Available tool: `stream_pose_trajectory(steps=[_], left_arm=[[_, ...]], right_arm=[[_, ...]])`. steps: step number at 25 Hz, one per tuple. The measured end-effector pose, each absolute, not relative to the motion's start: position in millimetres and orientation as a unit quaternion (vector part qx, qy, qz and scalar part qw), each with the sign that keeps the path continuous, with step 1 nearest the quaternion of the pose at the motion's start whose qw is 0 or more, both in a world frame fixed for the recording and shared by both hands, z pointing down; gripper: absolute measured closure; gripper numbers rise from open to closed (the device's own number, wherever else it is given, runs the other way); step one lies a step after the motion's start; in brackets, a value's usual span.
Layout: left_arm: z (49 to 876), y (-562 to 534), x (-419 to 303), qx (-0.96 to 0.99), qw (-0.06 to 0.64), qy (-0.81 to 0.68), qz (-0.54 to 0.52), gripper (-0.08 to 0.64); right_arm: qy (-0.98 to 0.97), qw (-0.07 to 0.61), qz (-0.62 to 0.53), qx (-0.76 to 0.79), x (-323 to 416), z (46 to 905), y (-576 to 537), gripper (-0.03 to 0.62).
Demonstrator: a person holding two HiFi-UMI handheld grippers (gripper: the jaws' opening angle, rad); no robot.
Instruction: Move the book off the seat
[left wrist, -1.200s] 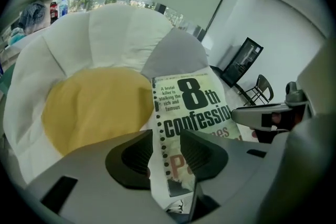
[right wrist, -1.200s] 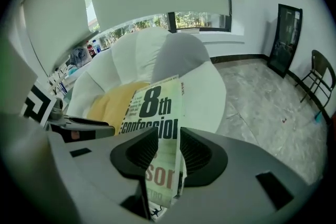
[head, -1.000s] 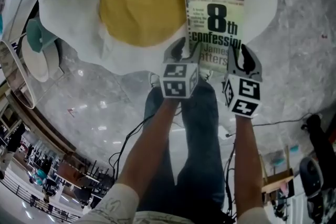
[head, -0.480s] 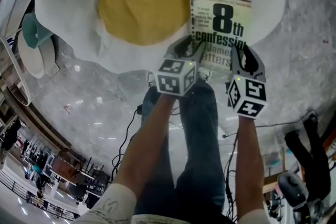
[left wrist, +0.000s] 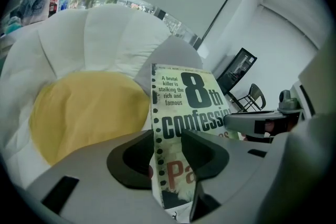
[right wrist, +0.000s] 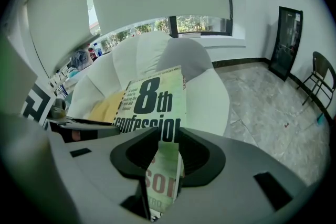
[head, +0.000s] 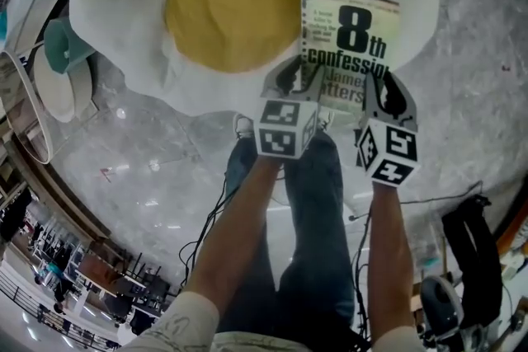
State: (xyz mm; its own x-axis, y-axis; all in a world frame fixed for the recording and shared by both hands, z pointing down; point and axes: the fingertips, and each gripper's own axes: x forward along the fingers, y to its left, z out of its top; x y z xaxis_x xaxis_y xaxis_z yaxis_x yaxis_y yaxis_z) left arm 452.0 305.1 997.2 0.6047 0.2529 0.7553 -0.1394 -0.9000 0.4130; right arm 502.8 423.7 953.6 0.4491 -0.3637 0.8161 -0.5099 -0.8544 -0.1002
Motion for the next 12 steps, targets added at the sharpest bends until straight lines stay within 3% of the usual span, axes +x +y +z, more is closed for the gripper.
stream_pose_trajectory(steps=[12], left_arm=[[885, 241, 477, 0.907, 0.173, -0.019, 0.383, 0.390]], right_arm=[[-0.295, 0.061, 0.384, 0.873, 532, 851, 362, 0.476]])
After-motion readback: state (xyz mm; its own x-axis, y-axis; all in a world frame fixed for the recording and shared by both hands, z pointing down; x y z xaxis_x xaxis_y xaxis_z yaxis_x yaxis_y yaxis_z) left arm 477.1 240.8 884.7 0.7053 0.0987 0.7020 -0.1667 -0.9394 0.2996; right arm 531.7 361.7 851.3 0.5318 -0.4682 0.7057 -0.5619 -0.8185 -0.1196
